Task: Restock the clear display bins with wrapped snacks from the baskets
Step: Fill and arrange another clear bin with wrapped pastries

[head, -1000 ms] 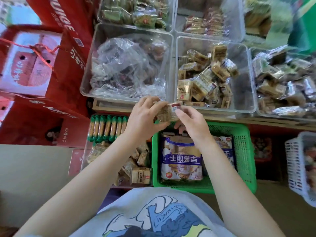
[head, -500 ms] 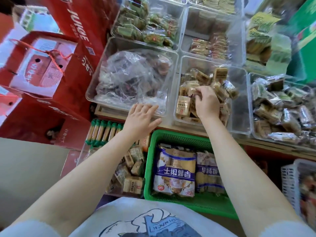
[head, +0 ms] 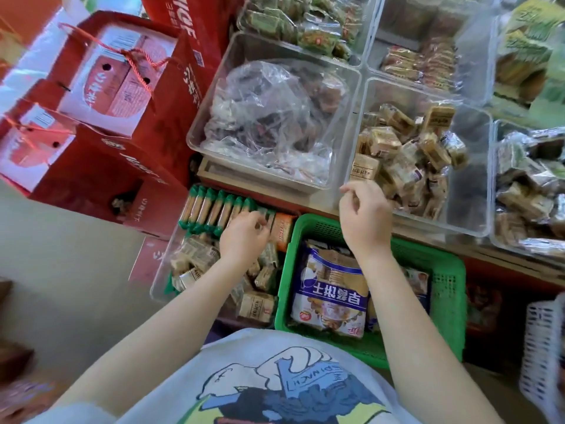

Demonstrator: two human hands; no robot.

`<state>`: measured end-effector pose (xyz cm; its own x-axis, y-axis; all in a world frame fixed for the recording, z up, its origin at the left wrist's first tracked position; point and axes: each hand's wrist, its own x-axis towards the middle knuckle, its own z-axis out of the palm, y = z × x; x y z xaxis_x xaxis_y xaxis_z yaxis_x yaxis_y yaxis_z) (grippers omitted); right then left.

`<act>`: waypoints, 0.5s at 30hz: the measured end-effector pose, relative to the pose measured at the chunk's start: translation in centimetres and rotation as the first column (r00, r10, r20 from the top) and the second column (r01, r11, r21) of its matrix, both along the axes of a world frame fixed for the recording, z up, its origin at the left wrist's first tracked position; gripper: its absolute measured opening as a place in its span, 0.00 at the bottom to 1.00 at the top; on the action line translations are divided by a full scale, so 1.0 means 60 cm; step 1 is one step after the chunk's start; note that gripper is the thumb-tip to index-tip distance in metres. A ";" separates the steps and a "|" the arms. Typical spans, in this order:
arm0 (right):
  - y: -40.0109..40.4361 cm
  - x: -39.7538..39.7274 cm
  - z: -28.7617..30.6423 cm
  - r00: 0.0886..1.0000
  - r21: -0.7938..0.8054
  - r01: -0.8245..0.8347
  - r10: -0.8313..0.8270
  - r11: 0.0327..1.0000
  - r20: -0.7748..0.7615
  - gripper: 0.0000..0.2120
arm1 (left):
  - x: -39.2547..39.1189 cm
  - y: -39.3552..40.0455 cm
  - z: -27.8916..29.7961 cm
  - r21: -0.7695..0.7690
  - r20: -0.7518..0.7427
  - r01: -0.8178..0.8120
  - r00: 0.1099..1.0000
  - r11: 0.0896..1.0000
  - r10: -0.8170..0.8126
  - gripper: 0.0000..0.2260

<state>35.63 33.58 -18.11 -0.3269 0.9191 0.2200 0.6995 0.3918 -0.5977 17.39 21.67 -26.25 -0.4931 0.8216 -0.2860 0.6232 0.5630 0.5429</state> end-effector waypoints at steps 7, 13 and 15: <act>-0.087 0.005 -0.088 0.998 -0.461 -0.015 0.040 0.887 0.043 0.11 | -0.009 -0.005 -0.075 -0.395 0.174 0.249 0.965 0.884 -0.194 0.25; -0.109 0.028 -0.104 0.999 -0.582 0.049 -0.038 0.812 0.031 0.12 | 0.006 0.021 -0.082 -0.483 0.090 0.369 0.923 0.794 -0.374 0.25; -0.114 0.035 -0.105 0.998 -0.595 0.056 -0.045 0.802 0.033 0.12 | 0.010 0.029 -0.065 -0.514 0.052 0.413 0.890 0.752 -0.453 0.22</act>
<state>37.74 26.77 -24.39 -0.2753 0.8827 -0.3809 0.7200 -0.0732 -0.6901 17.97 23.42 -30.17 -0.1555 0.7042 -0.6928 0.8922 0.4012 0.2076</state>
